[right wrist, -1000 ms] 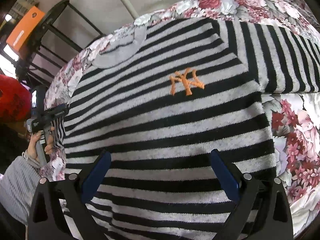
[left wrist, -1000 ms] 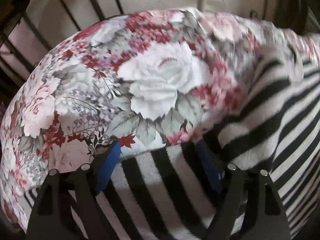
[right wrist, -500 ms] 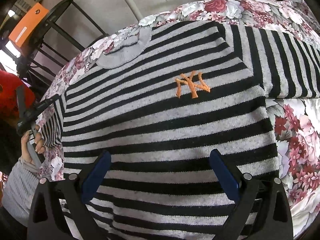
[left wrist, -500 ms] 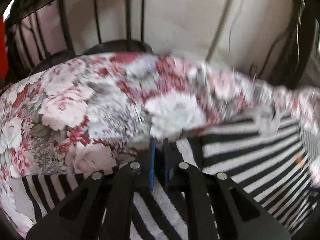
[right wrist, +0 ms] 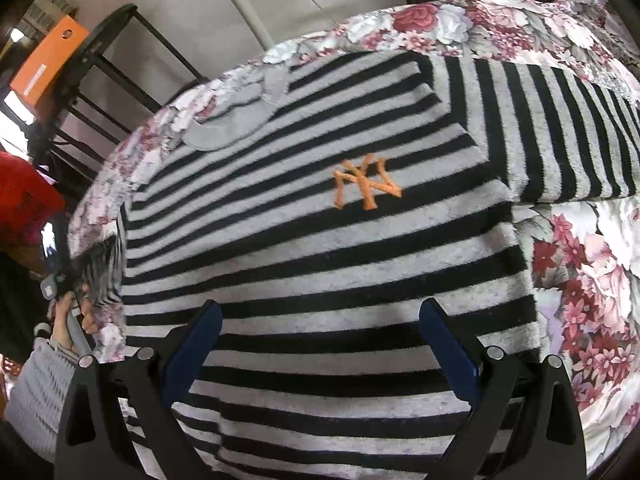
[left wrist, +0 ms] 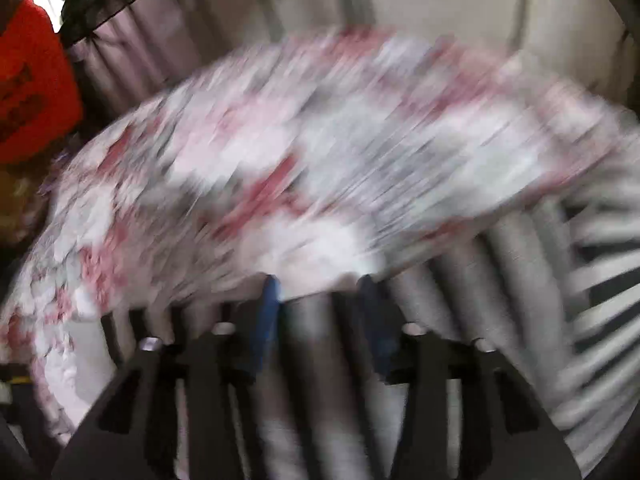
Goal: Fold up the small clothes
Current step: 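Lay the held sleeve across the sweater body and open the left gripper, then grasp the other sleeve's grey cuff with the right gripper and lift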
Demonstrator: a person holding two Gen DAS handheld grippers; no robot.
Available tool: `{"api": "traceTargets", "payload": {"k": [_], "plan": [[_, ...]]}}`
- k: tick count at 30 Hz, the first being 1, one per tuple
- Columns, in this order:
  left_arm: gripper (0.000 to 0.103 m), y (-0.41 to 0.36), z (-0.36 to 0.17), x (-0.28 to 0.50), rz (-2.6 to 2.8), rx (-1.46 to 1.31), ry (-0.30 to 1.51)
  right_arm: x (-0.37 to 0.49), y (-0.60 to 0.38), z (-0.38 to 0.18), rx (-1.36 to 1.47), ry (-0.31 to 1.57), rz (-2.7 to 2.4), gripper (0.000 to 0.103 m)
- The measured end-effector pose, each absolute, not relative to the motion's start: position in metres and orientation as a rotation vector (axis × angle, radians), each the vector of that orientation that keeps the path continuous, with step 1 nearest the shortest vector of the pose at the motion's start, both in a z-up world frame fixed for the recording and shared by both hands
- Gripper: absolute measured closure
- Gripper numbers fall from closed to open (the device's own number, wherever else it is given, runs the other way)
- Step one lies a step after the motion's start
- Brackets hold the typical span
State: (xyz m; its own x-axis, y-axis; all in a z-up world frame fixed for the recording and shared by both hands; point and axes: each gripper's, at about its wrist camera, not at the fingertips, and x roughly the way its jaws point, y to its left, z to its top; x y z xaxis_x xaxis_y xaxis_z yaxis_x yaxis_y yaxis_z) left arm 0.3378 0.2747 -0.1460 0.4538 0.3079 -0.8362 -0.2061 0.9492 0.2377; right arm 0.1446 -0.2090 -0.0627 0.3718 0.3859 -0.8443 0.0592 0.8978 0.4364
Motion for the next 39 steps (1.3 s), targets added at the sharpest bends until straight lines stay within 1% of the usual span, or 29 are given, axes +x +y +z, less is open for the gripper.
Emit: {"api": "traceTargets", "payload": {"k": [2, 3, 5, 6, 7, 8, 9, 11, 14, 15, 16, 17, 19, 20, 23, 28, 33, 35, 37, 39], "plan": [[0.053, 0.282, -0.143, 0.33, 0.336, 0.035, 1.042, 0.148, -0.21, -0.079, 0.393, 1.251, 0.188, 0.004], [0.053, 0.278, -0.137, 0.333, 0.353, 0.049, 1.06, 0.15, -0.212, -0.088, 0.389, 1.285, 0.181, 0.004], [0.053, 0.27, -0.114, 0.329, 0.401, 0.017, 1.057, 0.152, -0.216, -0.094, 0.404, 1.294, 0.193, 0.004], [0.048, 0.265, -0.101, 0.324, 0.379, -0.028, 1.04, 0.153, -0.218, -0.09, 0.419, 1.283, 0.195, 0.004], [0.041, 0.258, -0.085, 0.316, 0.323, -0.079, 1.024, 0.152, -0.222, -0.085, 0.444, 1.268, 0.199, 0.004], [0.02, 0.243, -0.072, 0.307, 0.253, -0.124, 1.018, 0.152, -0.227, -0.08, 0.472, 1.253, 0.203, 0.004], [0.004, 0.235, -0.068, 0.299, 0.228, -0.137, 1.021, 0.152, -0.235, -0.075, 0.508, 1.233, 0.21, 0.004], [0.004, 0.202, -0.073, 0.278, 0.166, -0.12, 1.059, 0.151, -0.26, -0.064, 0.595, 1.175, 0.197, 0.004], [0.005, 0.128, -0.118, 0.262, 0.114, 0.028, 1.276, 0.148, -0.313, -0.061, 0.723, 1.106, 0.106, 0.004], [0.005, 0.106, -0.132, 0.254, 0.11, 0.086, 1.321, 0.145, -0.333, -0.063, 0.776, 1.085, 0.076, 0.005], [0.005, 0.096, -0.138, 0.25, 0.107, 0.124, 1.328, 0.139, -0.362, -0.068, 0.859, 1.052, 0.038, 0.01], [0.005, 0.074, -0.137, 0.24, 0.09, 0.177, 1.313, 0.132, -0.386, -0.072, 0.927, 1.017, 0.01, 0.019], [0.005, 0.045, -0.124, 0.227, 0.056, 0.196, 1.262, 0.119, -0.428, -0.079, 1.022, 0.958, -0.049, 0.028], [0.005, 0.031, -0.113, 0.218, 0.033, 0.164, 1.223, 0.113, -0.445, -0.083, 1.056, 0.933, -0.07, 0.031], [0.005, -0.005, -0.103, 0.211, -0.043, 0.075, 1.174, 0.1, -0.489, -0.094, 1.145, 0.867, -0.114, 0.032], [0.005, -0.063, -0.106, 0.23, -0.097, 0.142, 1.153, 0.102, -0.53, -0.102, 1.196, 0.796, -0.179, 0.032], [0.005, -0.091, -0.119, 0.238, -0.133, 0.182, 1.162, 0.117, -0.544, -0.122, 1.26, 0.732, -0.221, 0.032], [0.005, -0.088, -0.134, 0.244, -0.106, 0.174, 1.213, 0.124, -0.551, -0.135, 1.302, 0.687, -0.216, 0.032], [0.005, -0.077, -0.148, 0.248, -0.12, 0.078, 1.3, 0.127, -0.554, -0.155, 1.395, 0.659, -0.223, 0.031], [0.005, -0.07, -0.154, 0.25, -0.141, 0.001, 1.356, 0.125, -0.559, -0.168, 1.492, 0.603, -0.22, 0.026]]}}
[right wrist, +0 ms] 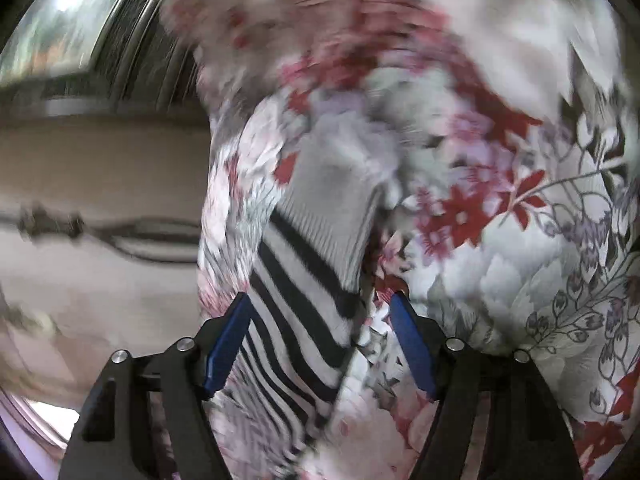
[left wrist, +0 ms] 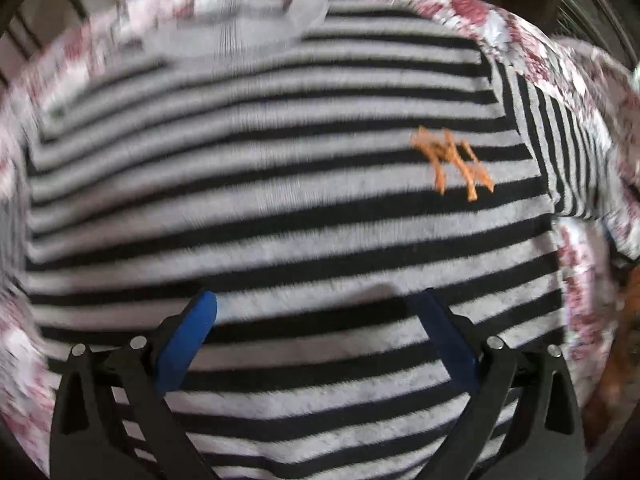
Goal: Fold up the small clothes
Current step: 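Grasp the other sleeve's grey cuff with the right gripper and lift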
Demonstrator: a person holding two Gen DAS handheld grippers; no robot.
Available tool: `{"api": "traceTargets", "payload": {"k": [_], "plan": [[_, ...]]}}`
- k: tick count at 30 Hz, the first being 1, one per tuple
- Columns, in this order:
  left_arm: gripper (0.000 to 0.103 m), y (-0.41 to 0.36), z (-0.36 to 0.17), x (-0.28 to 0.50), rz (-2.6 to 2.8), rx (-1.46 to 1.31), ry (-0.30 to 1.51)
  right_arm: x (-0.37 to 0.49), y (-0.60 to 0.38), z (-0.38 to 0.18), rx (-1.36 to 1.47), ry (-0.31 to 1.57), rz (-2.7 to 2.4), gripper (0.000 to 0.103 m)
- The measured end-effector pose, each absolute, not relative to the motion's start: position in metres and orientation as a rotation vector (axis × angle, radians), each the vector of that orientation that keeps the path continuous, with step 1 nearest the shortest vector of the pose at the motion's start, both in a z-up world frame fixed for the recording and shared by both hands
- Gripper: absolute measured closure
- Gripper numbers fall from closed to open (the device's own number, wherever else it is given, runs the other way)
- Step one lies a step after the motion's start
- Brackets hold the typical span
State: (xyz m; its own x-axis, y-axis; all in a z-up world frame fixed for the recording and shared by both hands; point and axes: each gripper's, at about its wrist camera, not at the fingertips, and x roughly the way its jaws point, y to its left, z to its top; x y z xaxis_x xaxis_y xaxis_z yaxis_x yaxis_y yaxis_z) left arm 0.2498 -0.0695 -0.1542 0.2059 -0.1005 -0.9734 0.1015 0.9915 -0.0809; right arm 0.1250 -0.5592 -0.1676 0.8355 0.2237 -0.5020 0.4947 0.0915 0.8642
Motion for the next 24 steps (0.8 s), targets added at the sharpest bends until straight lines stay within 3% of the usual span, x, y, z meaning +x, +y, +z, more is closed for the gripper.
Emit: {"api": "traceTargets", "payload": {"k": [2, 5, 10, 12, 13, 14, 16, 20, 24], "plan": [[0.005, -0.064, -0.154, 0.251, -0.148, -0.03, 1.366, 0.132, -0.564, -0.168, 1.526, 0.571, -0.185, 0.003], [0.005, -0.059, -0.148, 0.249, -0.141, -0.044, 1.363, 0.148, -0.56, -0.157, 1.423, 0.645, -0.166, 0.003], [0.005, -0.056, -0.136, 0.242, -0.165, -0.087, 1.371, 0.146, -0.564, -0.154, 1.437, 0.611, -0.17, 0.004], [0.005, -0.056, -0.128, 0.238, -0.174, -0.091, 1.362, 0.133, -0.561, -0.157, 1.445, 0.609, -0.185, 0.017], [0.005, -0.056, -0.125, 0.237, -0.177, -0.089, 1.354, 0.131, -0.562, -0.158, 1.447, 0.617, -0.207, 0.039], [0.005, -0.056, -0.122, 0.237, -0.179, -0.083, 1.346, 0.127, -0.561, -0.162, 1.454, 0.621, -0.215, 0.069], [0.005, -0.058, -0.117, 0.235, -0.182, -0.067, 1.332, 0.125, -0.56, -0.173, 1.49, 0.644, -0.218, 0.089], [0.005, -0.052, -0.112, 0.235, -0.178, -0.059, 1.33, 0.124, -0.555, -0.174, 1.512, 0.621, -0.212, 0.092], [0.005, -0.04, -0.107, 0.238, -0.168, -0.102, 1.336, 0.133, -0.546, -0.139, 1.398, 0.611, -0.173, 0.094]]}}
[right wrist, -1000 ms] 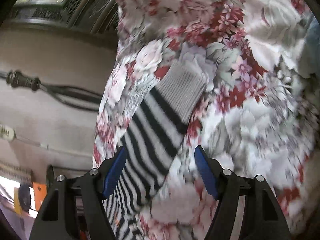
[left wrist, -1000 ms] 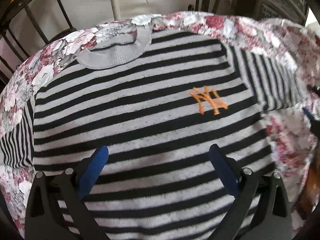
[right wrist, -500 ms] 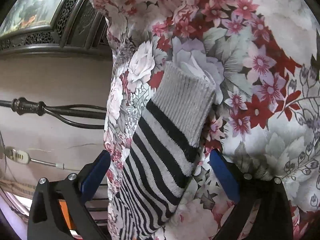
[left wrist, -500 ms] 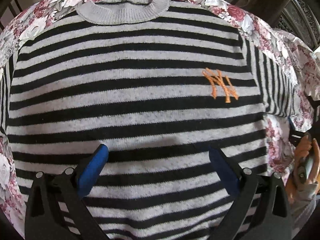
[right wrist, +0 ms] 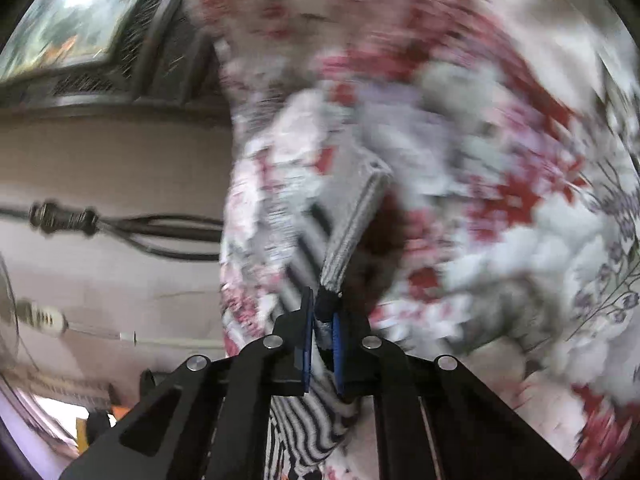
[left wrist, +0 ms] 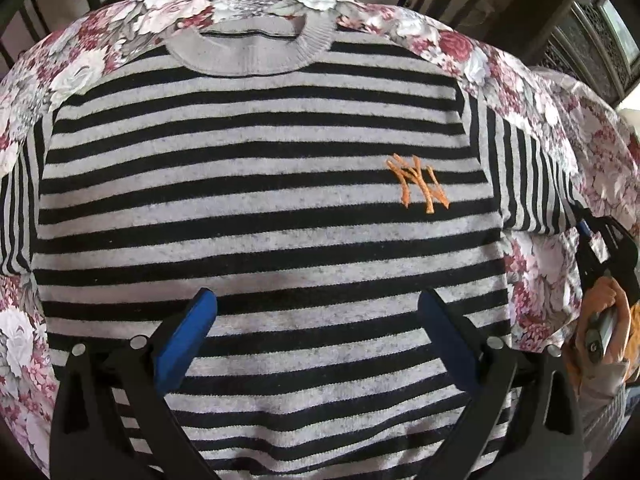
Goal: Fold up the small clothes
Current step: 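Grasp the other sleeve's grey cuff with the right gripper and lift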
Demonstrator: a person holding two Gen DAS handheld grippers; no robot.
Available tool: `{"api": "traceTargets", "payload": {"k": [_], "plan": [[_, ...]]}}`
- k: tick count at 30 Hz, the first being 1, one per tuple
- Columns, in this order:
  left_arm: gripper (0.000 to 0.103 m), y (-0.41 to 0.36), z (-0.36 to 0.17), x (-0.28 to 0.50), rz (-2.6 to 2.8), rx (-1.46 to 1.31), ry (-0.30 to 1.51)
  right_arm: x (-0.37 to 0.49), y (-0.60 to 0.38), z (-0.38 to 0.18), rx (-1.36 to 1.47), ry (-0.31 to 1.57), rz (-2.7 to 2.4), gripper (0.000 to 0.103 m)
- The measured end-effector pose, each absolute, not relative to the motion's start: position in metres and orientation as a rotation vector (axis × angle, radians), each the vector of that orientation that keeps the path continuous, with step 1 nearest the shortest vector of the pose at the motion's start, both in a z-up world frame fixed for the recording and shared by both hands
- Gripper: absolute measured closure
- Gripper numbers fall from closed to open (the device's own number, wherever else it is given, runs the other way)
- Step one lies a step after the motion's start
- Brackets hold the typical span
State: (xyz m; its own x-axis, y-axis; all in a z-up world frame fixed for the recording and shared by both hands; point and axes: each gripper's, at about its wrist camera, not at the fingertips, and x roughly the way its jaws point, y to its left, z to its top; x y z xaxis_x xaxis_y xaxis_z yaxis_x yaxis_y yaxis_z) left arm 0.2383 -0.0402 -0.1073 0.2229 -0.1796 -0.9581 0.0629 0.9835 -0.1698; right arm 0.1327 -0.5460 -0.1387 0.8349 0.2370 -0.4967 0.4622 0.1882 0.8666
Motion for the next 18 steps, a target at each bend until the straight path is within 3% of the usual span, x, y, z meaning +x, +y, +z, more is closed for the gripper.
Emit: {"api": "traceTargets", "payload": {"k": [18], "plan": [[0.005, 0.014, -0.061, 0.241, -0.125, -0.273, 1.276, 0.164, -0.463, -0.046, 1.154, 0.671, -0.017, 0.094]]}}
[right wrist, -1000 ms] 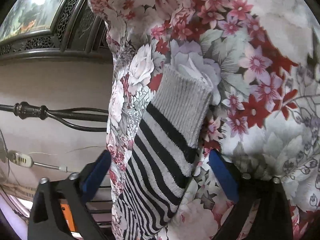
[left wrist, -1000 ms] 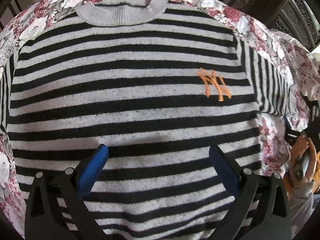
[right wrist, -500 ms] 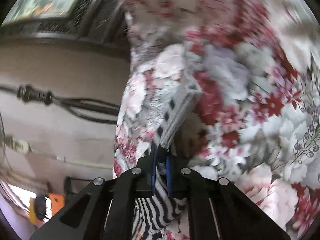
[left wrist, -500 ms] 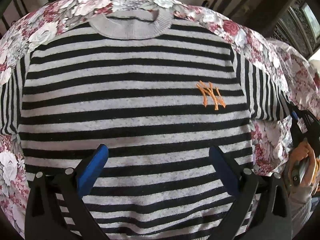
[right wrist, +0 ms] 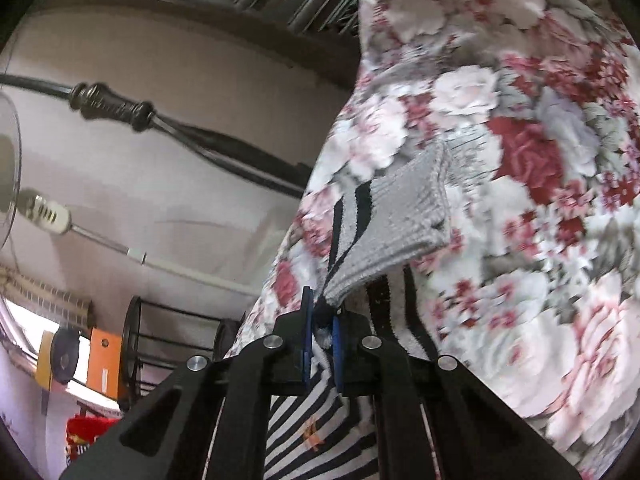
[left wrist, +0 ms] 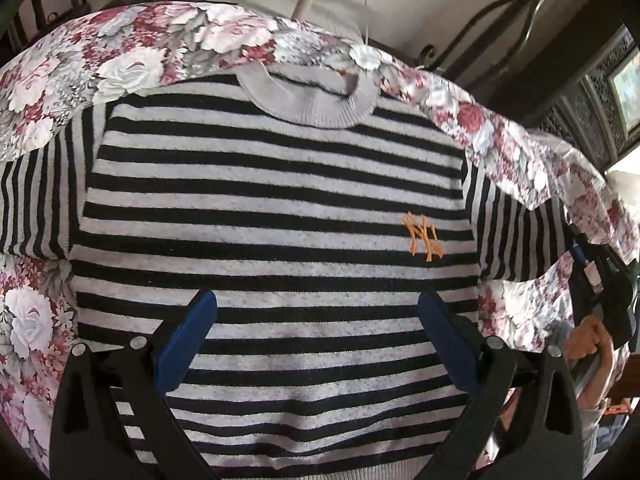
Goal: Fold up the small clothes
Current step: 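Grasp the other sleeve's grey cuff with the right gripper and lift, then carry the held sleeve across the sweater body with the right gripper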
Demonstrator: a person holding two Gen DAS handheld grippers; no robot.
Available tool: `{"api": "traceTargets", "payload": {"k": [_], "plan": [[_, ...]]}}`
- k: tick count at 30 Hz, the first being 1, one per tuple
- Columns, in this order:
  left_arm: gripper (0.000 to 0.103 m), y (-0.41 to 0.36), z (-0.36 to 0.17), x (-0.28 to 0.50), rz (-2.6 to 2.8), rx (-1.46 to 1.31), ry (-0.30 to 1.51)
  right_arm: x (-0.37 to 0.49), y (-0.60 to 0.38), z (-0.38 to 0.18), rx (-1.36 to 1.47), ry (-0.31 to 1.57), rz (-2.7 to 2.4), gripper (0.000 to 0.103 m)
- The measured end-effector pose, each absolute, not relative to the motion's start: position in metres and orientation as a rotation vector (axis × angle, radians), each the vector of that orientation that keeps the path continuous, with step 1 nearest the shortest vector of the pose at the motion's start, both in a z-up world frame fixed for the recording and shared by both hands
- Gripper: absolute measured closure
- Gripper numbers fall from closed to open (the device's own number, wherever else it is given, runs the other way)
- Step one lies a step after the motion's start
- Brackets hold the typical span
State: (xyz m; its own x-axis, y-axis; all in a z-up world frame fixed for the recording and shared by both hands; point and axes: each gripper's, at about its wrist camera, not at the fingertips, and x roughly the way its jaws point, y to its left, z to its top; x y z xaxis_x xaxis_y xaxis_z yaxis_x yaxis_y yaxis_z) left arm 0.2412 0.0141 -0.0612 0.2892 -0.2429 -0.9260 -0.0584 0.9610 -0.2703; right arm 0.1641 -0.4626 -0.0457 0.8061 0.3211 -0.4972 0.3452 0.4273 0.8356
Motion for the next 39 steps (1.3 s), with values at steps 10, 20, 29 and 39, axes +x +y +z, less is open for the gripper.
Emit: {"api": "traceTargets", "payload": {"k": [10, 20, 29, 39], "plan": [[0.005, 0.042, -0.043, 0.234, -0.107, -0.299, 1.239, 0.177, -0.416, -0.015, 1.105, 0.697, 0.055, 0.094], [0.005, 0.065, -0.035, 0.229, -0.09, -0.312, 1.229, 0.187, -0.361, 0.008, 1.071, 0.726, 0.15, 0.094], [0.005, 0.095, -0.022, 0.222, -0.062, -0.316, 1.204, 0.201, -0.308, 0.022, 1.034, 0.76, 0.222, 0.094], [0.005, 0.138, -0.005, 0.214, -0.015, -0.366, 1.172, 0.215, -0.241, 0.027, 0.977, 0.832, 0.309, 0.094]]}}
